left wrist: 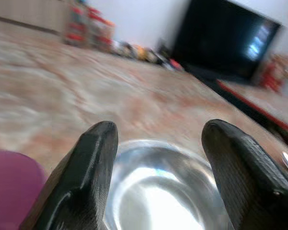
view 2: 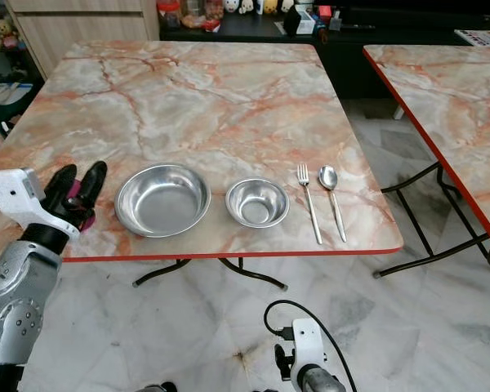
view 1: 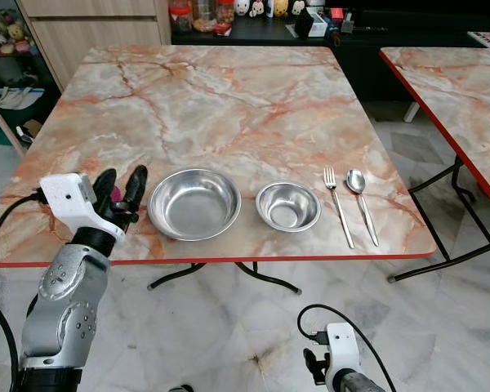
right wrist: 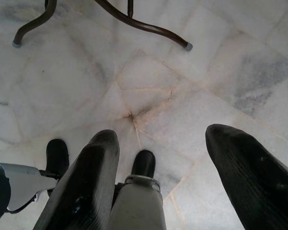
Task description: Setting the table
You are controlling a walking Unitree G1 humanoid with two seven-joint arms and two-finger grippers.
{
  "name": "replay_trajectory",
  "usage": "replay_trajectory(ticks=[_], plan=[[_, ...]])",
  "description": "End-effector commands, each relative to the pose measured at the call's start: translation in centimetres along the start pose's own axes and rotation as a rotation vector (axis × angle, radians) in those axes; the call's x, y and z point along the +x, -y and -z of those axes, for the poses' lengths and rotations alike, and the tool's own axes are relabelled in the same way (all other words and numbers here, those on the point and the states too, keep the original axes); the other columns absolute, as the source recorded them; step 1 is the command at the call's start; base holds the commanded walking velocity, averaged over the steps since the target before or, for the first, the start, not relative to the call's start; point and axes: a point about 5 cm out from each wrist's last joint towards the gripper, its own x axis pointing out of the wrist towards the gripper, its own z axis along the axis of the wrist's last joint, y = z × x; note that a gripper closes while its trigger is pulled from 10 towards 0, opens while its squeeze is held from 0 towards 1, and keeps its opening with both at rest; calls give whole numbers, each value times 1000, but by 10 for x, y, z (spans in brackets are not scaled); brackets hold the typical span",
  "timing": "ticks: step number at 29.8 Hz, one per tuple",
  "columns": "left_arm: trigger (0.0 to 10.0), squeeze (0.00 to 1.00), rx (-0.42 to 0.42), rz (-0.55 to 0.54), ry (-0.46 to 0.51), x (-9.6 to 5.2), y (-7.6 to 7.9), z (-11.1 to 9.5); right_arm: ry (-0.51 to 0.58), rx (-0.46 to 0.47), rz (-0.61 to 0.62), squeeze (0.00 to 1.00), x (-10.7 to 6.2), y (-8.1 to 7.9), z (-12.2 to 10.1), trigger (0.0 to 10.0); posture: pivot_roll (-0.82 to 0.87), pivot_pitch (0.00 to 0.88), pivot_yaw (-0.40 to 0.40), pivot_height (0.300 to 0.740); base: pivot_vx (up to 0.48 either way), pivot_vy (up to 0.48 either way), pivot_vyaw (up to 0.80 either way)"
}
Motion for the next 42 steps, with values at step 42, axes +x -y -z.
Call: replay_trajectory(ticks=[42], plan=[[10000,0,96,-179,-246,16,12,32,-21,16,-12,0,-1,-4,6,10000,162,154,-45,740,0,0,0]])
